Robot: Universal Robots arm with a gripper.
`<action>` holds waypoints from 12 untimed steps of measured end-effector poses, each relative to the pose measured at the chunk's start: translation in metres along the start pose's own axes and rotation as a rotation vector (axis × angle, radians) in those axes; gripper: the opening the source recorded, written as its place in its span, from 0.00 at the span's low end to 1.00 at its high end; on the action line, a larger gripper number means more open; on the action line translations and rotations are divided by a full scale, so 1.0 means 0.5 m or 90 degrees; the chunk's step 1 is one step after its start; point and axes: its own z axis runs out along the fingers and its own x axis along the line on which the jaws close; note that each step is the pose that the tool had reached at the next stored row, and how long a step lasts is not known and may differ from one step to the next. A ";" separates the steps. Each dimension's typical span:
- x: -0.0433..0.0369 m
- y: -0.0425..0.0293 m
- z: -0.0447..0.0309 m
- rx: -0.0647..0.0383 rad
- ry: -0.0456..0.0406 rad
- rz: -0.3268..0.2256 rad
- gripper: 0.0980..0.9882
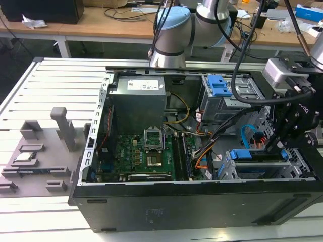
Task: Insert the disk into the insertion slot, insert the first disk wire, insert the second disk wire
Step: 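Insert the first disk wire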
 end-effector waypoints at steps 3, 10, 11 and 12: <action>0.000 0.000 0.003 0.000 0.0006 0.000 0.08; 0.000 0.000 0.006 0.000 0.0011 0.000 0.08; 0.000 0.000 0.006 0.000 0.0013 0.000 0.17; 0.000 0.000 0.006 0.000 0.0014 0.000 0.17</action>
